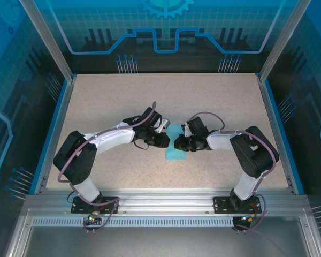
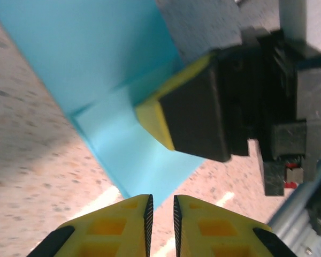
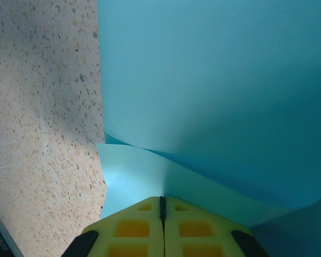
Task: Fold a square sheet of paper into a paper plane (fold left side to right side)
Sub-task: Fold the triangle a second time at the center of the table.
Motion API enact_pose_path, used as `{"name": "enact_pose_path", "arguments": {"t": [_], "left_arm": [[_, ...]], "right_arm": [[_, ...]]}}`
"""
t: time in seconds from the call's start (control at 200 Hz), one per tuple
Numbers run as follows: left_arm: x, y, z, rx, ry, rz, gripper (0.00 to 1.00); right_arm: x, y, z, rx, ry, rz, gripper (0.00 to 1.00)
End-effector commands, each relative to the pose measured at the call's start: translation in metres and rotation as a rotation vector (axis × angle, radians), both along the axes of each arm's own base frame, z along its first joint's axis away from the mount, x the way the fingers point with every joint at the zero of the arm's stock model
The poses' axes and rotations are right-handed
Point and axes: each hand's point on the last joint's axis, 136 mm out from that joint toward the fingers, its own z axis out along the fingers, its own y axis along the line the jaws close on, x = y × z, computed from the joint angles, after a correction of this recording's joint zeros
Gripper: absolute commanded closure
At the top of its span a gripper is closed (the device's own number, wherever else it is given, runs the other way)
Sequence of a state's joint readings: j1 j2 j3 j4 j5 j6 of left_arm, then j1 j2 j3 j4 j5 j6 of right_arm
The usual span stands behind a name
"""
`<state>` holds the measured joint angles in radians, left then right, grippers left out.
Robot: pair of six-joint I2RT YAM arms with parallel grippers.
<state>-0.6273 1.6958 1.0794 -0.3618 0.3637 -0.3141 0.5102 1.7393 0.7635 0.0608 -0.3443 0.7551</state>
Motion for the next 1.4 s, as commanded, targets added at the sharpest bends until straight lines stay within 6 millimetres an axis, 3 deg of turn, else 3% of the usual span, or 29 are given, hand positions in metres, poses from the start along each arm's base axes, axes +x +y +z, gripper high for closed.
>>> {"name": "enact_pose_path", "arguments": {"t": [0.0,0.19,0.535,1.04,1.396], "left_arm": [[-0.020,-0.020,-0.004,-0.128,0.131,-0.072,0.80],[-0.022,-0.029,-0.020,-0.150,0.202,-0.088,0.80],[-0.022,-0.022,-0.048,-0.065,0.249,-0.083,0.80],[-0.029,-0.005,-0.069,0.007,0.287,-0.067,0.81],[-0.048,0.009,-0.077,0.032,0.327,-0.067,0.81]], "right_arm": [[-0.027,-0.019,-0.026,-0.098,0.103,-0.005,0.93],[-0.026,-0.018,-0.025,-0.095,0.101,-0.003,0.93],[-0.026,-0.019,-0.025,-0.099,0.103,-0.002,0.93],[-0.027,-0.021,-0.026,-0.116,0.108,0.000,0.93],[-0.027,-0.023,-0.026,-0.129,0.111,0.003,0.93]]}}
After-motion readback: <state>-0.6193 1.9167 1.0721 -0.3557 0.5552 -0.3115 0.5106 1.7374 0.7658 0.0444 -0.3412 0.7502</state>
